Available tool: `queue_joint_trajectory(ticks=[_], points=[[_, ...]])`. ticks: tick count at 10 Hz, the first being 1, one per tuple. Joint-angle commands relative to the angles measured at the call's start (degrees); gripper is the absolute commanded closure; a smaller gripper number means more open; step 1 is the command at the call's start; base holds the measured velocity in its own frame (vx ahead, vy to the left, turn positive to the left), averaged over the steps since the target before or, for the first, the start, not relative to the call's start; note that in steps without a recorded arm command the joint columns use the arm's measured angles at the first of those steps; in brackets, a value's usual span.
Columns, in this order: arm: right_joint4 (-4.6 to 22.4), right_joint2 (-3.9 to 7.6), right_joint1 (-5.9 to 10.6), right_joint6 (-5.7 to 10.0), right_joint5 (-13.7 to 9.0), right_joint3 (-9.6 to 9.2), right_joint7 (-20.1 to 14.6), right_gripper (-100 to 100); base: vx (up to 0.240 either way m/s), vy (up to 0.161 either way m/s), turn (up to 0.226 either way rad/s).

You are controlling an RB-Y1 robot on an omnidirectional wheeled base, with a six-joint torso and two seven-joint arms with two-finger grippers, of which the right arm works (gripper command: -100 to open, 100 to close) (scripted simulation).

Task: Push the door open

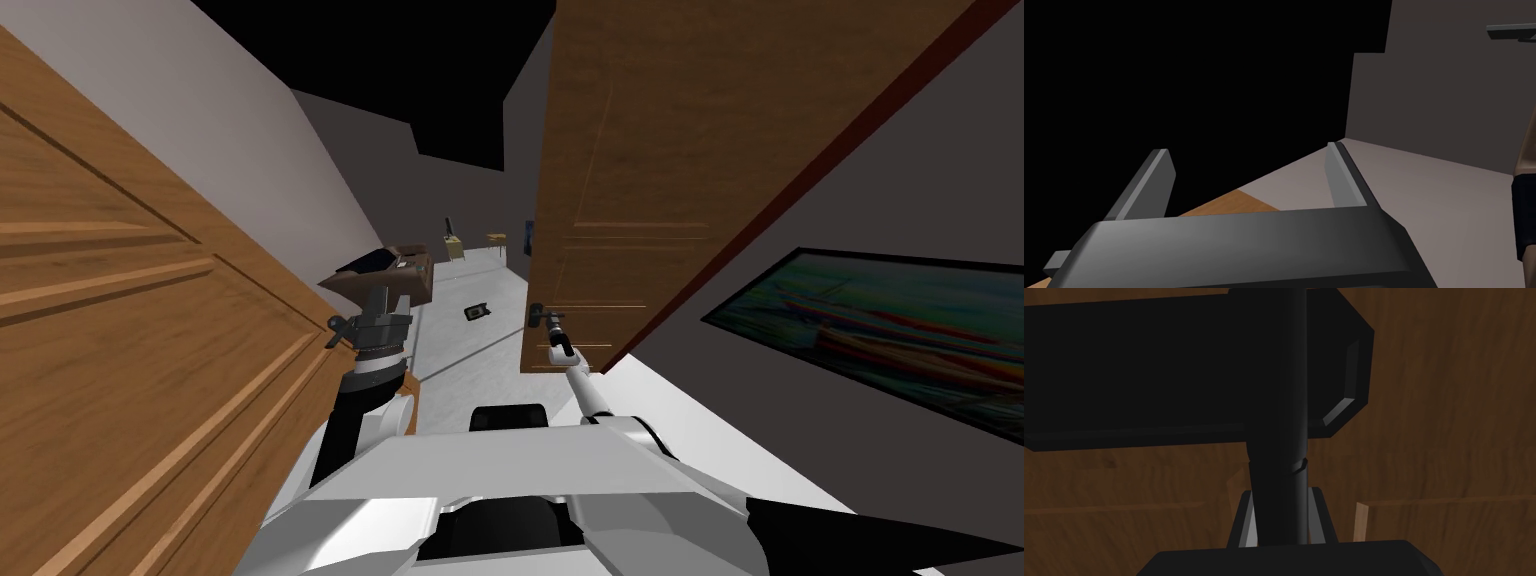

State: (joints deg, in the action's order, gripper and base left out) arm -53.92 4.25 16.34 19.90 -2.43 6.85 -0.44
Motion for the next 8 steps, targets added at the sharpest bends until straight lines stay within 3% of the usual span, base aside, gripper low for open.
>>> queue_joint_trajectory(ticks=[1,8], points=[[-0.05,0.26,0.08,0.0,-0.11,0.72,0.25,100,0.168,0.059,-0.047],[0.4,1.4,0.03,0.15,-0.93,4.82,1.29,100,0.19,0.068,-0.05]])
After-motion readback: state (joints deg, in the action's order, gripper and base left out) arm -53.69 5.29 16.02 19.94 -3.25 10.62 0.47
